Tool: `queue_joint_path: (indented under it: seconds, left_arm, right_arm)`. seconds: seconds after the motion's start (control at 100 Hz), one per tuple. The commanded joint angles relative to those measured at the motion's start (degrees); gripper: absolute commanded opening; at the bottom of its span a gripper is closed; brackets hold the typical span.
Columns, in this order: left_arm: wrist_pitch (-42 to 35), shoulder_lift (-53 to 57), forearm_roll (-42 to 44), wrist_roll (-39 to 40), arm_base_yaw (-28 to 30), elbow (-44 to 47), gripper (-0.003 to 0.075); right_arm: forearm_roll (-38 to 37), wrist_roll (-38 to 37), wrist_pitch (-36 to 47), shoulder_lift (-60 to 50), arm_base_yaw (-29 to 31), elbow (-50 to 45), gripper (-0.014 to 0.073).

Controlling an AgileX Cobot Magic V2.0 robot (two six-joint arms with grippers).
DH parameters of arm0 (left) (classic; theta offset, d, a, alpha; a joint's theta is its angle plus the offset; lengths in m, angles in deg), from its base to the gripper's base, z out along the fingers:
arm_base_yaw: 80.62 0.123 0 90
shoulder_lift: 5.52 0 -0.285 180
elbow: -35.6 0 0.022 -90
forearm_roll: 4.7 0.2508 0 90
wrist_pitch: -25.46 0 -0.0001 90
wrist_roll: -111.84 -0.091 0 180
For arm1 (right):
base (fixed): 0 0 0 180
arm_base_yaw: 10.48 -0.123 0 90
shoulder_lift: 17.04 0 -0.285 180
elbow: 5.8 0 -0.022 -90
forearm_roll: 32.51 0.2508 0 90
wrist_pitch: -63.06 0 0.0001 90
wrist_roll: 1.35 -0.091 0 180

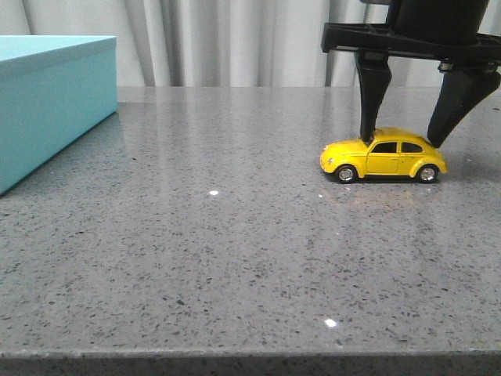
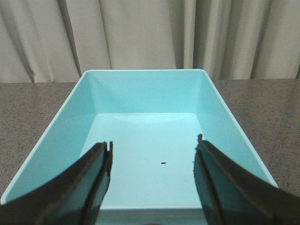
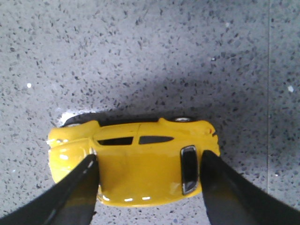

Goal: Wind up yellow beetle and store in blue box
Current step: 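Press the car down with the right gripper and drag it backward, then release the car with the right gripper so it rolls toward the box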

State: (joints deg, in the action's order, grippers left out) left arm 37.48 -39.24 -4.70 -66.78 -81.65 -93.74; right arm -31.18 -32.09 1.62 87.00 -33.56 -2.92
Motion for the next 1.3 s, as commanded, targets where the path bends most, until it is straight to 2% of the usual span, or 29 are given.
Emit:
queue_joint_path:
  seconds: [0.0, 0.53, 0.71, 0.91, 1.29]
  left_arm:
    - [-4.67, -0.66, -0.45, 0.5, -0.05, -2.13, 0.0389]
    - [-4.59, -0.66, -0.45, 0.5, -0.05, -2.13, 0.0389]
    - [-4.59, -0.66, -0.45, 0.5, -0.05, -2.13, 0.0389]
    - [-4.59, -0.66, -0.45, 0.5, -0.05, -2.13, 0.0389]
    - [-4.59, -0.66, -0.45, 0.5, -0.05, -2.13, 0.0389]
  right_arm:
    - [-1.33, 0.04, 0.71, -2.07, -0.23, 1.81, 0.0465]
    - [-2.13, -0.09, 0.48, -1.58, -0.24, 1.03, 0.0465]
    - [-2.96, 0.04, 0.06, -1.69, 3.15, -2.26, 0.0465]
    - [-7.52, 0.56, 0.59, -1.75, 6.79, -4.7, 0.0465]
    - [-8.7, 5.99, 1.09, -1.75, 12.44, -5.02, 0.0465]
